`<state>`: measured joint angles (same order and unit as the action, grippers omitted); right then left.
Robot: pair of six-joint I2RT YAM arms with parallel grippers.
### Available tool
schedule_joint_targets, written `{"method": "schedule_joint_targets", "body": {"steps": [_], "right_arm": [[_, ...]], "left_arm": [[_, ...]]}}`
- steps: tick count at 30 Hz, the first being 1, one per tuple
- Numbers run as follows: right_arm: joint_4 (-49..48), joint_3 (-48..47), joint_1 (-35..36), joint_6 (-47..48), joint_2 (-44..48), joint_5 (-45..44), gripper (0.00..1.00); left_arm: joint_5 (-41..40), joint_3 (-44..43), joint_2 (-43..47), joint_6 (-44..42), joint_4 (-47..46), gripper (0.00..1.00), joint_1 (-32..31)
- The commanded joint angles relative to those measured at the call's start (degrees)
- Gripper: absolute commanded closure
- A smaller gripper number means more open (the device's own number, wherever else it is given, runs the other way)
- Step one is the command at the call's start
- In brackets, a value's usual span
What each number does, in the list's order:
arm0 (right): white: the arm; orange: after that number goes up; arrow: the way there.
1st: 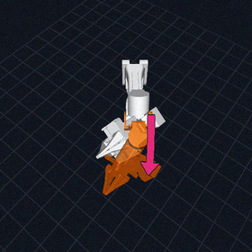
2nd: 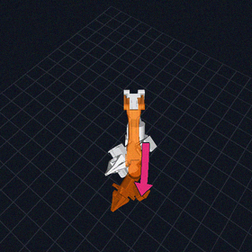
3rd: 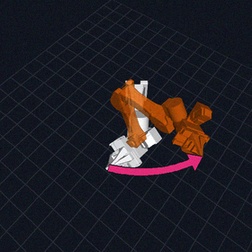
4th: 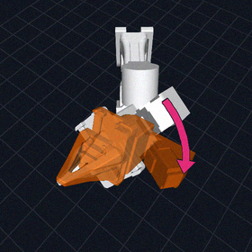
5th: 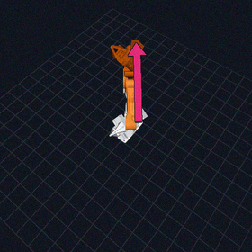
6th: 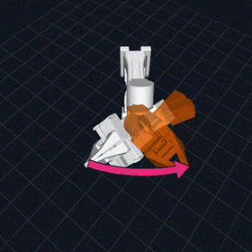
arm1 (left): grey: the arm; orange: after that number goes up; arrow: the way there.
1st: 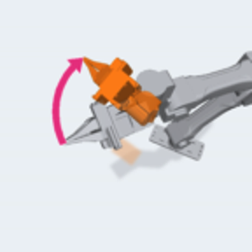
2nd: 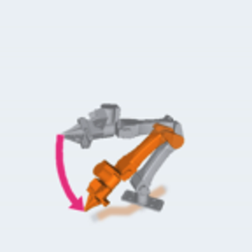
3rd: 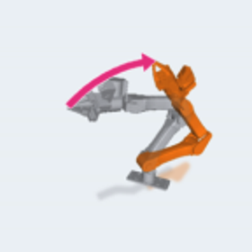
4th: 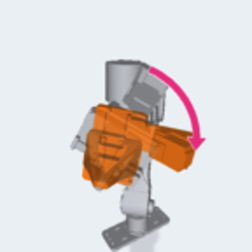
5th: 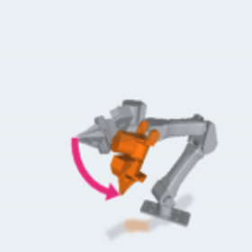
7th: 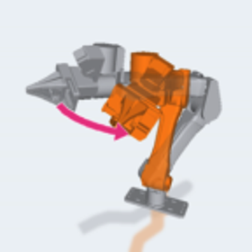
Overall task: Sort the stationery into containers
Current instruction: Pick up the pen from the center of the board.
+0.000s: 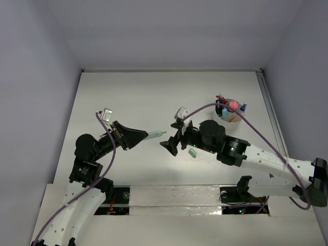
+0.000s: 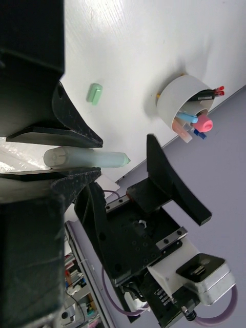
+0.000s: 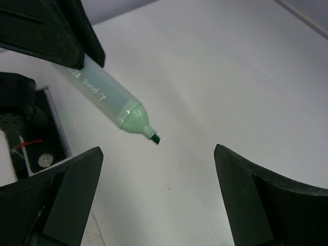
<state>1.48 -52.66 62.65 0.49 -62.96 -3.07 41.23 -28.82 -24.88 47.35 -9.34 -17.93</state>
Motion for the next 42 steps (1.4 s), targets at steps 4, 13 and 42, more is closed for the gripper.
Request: {"method": "schedule_joint_targets", "body": {"steps": [4, 13, 42], "right_arm": [[-17.26, 8.44, -0.34, -11.73, 7.49, 13.17, 0.04], [-25.37, 11.62, -0.34, -28.69, 8.12, 11.24, 0.02], [-52.1, 7.41, -0.34, -36.61, -6.82, 13.96, 0.36]], "left_arm": [[-2.47, -1.33, 2.11, -2.35, -4.71, 1.0, -0.26], [-5.46, -0.36, 8.35, -3.49, -5.77, 1.0, -0.26], [-2.39, 2.98, 12.67, -1.21, -7.27, 1.0, -0.26]]}}
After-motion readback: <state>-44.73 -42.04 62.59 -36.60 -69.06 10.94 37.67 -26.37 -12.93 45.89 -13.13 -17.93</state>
